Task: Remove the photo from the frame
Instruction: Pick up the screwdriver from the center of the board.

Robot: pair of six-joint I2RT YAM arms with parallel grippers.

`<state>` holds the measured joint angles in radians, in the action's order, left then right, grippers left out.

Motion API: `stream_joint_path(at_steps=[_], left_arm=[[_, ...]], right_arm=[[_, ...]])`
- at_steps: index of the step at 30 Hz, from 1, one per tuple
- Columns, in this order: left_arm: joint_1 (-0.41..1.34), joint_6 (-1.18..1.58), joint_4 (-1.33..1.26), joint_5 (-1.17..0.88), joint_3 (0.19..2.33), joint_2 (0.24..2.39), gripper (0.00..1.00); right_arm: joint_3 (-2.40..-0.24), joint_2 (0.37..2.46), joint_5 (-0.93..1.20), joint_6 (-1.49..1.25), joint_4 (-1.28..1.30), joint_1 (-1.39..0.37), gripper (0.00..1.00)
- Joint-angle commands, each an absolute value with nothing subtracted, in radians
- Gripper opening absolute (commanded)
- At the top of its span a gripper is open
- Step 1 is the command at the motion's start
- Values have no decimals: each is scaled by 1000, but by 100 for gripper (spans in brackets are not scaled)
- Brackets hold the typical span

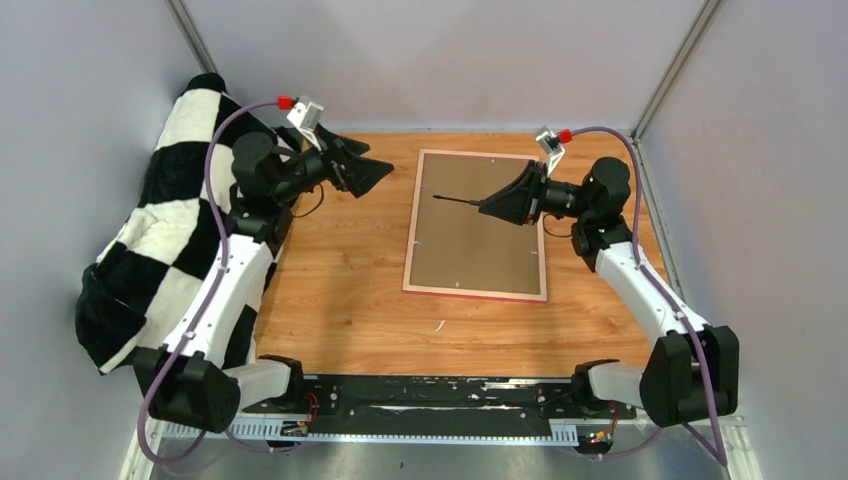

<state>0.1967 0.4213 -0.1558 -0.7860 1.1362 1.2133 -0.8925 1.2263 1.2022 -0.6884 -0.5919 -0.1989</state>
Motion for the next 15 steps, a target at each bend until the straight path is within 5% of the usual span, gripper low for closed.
stream_joint_path(at_steps=[1, 15], left_arm=[[175, 294, -162, -703, 1045, 1157, 100], [218, 84, -160, -525, 911, 1318, 100]], right_arm=[[-944, 1255, 1192, -631, -439, -163, 0], [-1028, 1428, 1077, -509, -38, -142, 0]])
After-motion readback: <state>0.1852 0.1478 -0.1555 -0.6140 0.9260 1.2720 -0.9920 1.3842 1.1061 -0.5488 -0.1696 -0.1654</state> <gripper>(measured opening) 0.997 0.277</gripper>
